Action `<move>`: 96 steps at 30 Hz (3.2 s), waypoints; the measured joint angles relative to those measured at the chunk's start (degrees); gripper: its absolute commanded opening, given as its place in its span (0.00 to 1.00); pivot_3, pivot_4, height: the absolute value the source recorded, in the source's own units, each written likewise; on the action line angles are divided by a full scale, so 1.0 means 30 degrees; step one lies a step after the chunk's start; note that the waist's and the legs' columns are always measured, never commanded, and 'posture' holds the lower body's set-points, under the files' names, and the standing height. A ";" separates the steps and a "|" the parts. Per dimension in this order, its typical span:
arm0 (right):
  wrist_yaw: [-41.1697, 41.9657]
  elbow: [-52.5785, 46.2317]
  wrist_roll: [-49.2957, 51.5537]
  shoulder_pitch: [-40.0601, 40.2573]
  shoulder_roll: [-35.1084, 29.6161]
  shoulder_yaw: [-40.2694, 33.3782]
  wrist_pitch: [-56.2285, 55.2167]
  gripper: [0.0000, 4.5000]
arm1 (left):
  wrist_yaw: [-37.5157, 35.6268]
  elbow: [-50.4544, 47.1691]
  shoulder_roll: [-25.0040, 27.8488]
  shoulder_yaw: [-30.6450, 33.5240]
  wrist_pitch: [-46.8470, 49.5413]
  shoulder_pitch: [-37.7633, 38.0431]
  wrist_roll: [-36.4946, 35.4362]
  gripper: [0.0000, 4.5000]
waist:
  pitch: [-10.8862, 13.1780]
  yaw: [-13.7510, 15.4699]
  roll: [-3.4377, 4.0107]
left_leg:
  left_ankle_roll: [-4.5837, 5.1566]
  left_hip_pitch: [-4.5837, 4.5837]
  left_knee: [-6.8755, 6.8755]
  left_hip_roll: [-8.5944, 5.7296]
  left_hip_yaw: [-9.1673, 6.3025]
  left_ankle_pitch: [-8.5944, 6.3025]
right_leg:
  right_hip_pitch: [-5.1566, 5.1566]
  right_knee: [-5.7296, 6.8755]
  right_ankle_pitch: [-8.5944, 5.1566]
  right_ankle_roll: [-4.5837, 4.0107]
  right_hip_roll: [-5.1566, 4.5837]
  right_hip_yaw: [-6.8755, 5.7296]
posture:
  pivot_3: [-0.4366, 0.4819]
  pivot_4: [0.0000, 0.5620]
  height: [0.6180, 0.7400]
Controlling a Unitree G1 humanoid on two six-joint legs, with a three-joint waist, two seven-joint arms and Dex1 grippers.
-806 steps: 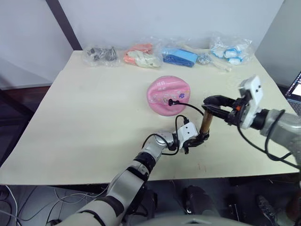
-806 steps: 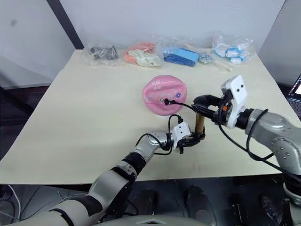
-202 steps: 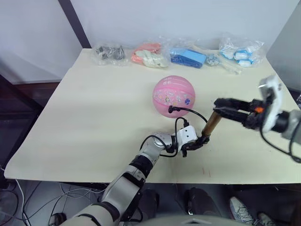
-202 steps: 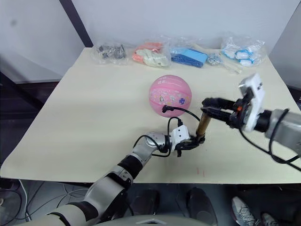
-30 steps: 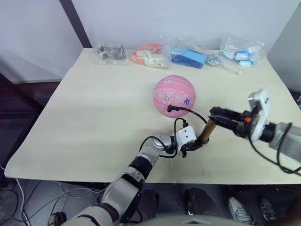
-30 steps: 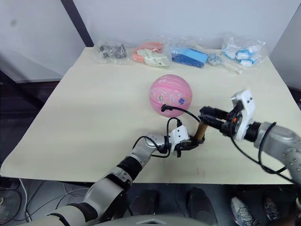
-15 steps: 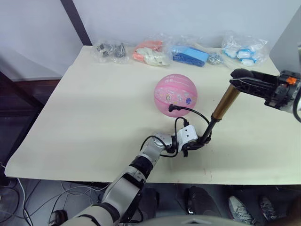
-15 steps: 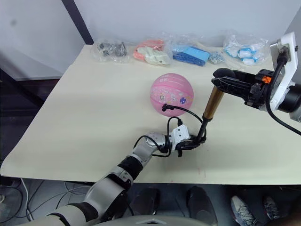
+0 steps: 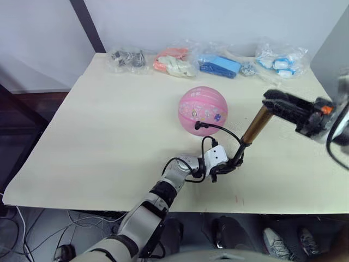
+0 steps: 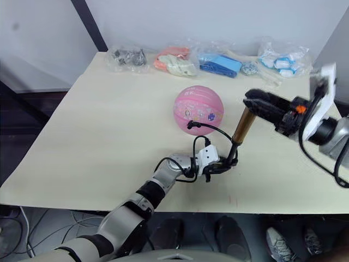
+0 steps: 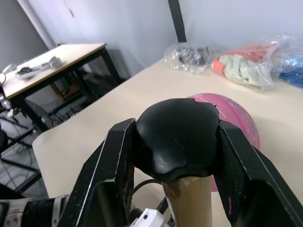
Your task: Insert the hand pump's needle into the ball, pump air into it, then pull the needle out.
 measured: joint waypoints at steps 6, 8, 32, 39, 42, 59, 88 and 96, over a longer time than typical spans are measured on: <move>0.1251 -0.0382 -0.3972 0.1382 0.1244 0.2598 -0.1577 0.38 | -0.0001 0.0126 0.0050 0.0003 0.0006 -0.0033 0.0028 0.23 | -0.0106 -0.0042 -0.0007 | -0.0004 0.0020 0.0001 0.0041 -0.0012 0.0001 | 0.0000 -0.0006 -0.0003 0.0000 0.0081 0.0025 | 0.48 0.27 1.00; 0.1640 -0.0321 -0.5337 0.1731 0.1726 0.3455 -0.2193 0.38 | -0.0003 0.0183 0.0047 0.0001 0.0005 -0.0043 0.0028 0.23 | -0.0147 -0.0045 -0.0011 | -0.0005 0.0025 0.0000 0.0041 -0.0011 0.0000 | 0.0001 -0.0006 -0.0003 0.0000 0.0082 0.0029 | 0.48 0.27 1.00; 0.0322 0.0263 -0.0180 -0.2540 -0.1110 0.0272 0.2507 0.38 | -0.0179 0.0517 -0.0246 -0.0001 -0.0444 -0.0258 0.0059 0.23 | 0.0009 0.0058 0.0182 | -0.0003 -0.0067 0.0003 -0.0024 -0.0007 -0.0001 | -0.0040 -0.0032 0.0039 -0.0061 -0.0039 0.0017 | 0.48 0.27 1.00; -0.1368 0.0990 0.3984 -0.4529 -0.3486 -0.1107 0.3199 0.38 | -0.0190 0.0504 -0.0238 0.0015 -0.0445 -0.0258 0.0033 0.23 | 0.0056 0.0048 0.0168 | -0.0001 -0.0070 0.0007 -0.0022 0.0008 0.0000 | -0.0041 -0.0031 0.0021 -0.0028 -0.0049 0.0017 | 0.48 0.27 1.00; -0.2115 0.1354 0.4917 -0.5171 -0.4159 -0.0839 0.3514 0.38 | -0.0210 0.0438 -0.0240 0.0023 -0.0448 -0.0276 -0.0045 0.23 | 0.0107 0.0053 0.0168 | 0.0000 -0.0107 0.0015 -0.0016 -0.0001 0.0001 | -0.0072 -0.0031 0.0026 -0.0036 -0.0049 0.0011 | 0.48 0.27 1.00; -0.1709 -0.0711 0.2024 -0.0861 -0.1321 -0.0186 0.1114 0.38 | -0.0090 0.0341 -0.0064 0.0000 -0.0316 -0.0191 -0.0074 0.23 | 0.0055 -0.0008 0.0064 | 0.0001 -0.0018 0.0002 -0.0008 0.0006 0.0000 | -0.0017 -0.0018 -0.0003 0.0011 -0.0019 0.0001 | 0.48 0.27 1.00; 0.0171 -0.0154 -0.0931 0.0146 -0.0510 0.0114 0.1618 0.38 | -0.0249 0.0117 -0.0165 -0.0030 -0.0057 -0.0170 0.0077 0.23 | -0.0016 0.0057 0.0203 | -0.0002 -0.0053 -0.0001 -0.0025 -0.0005 0.0000 | -0.0039 -0.0025 0.0015 -0.0023 -0.0019 0.0035 | 0.48 0.27 1.00; -0.1672 0.0320 0.4552 -0.1982 -0.4118 -0.2083 0.2693 0.38 | -0.0255 0.0117 -0.0208 -0.0027 -0.0152 -0.0165 0.0072 0.23 | 0.0066 0.0064 0.0148 | 0.0001 -0.0094 0.0005 -0.0024 0.0000 -0.0001 | -0.0042 -0.0054 0.0029 -0.0044 -0.0051 0.0011 | 0.48 0.27 1.00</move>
